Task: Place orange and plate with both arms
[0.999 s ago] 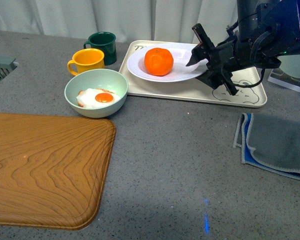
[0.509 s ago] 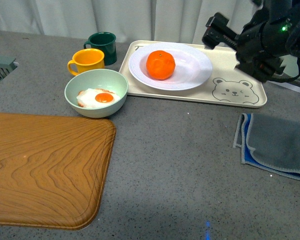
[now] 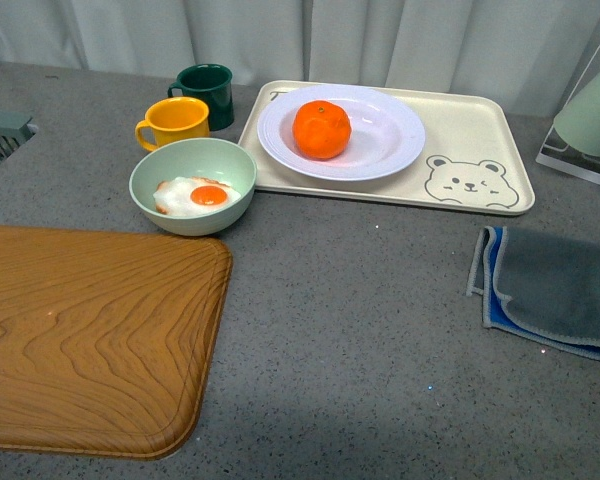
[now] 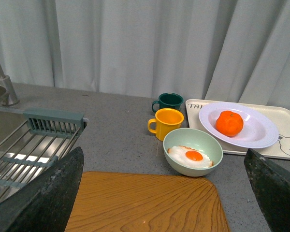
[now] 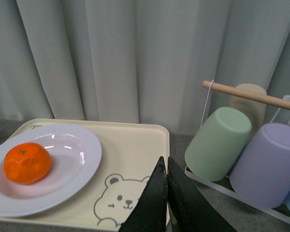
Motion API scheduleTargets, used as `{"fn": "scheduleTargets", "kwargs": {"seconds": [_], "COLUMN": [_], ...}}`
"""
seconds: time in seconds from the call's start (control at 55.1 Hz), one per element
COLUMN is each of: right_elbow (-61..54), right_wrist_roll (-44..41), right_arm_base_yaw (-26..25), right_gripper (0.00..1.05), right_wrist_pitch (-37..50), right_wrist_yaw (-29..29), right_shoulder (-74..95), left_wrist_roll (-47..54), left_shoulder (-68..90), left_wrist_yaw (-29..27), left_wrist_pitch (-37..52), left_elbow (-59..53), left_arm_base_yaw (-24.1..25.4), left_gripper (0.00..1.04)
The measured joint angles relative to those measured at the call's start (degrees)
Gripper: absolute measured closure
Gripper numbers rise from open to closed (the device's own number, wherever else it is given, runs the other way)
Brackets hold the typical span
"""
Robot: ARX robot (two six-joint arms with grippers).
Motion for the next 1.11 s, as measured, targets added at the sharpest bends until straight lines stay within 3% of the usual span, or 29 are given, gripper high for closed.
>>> {"fn": "scheduleTargets", "kwargs": {"seconds": [0.381, 0.49, 1.108], "right_elbow": [-13.9, -15.7, -23.9], "right_wrist_roll": [0.0, -0.1, -0.1], "right_arm_base_yaw": [-3.5, -5.5, -5.8], "right_gripper": [1.04, 1.04, 1.04], "right_wrist_pitch": [-4.0, -11.4, -32.4], "right_wrist_yaw": [-3.8, -5.4, -5.6], "right_shoulder": [-18.1, -26.5, -56.7], "left_wrist_roll": [0.0, 0.0, 0.0], "left_shoulder": [0.0, 0.0, 0.0], "left_wrist_yaw": [0.0, 0.0, 0.0], "left_wrist_pitch": [0.0, 0.0, 0.0], "left_elbow": [0.0, 0.0, 0.0], "left_arm_base_yaw": [0.0, 0.0, 0.0], "left_gripper": [0.07, 0.07, 0.07]}}
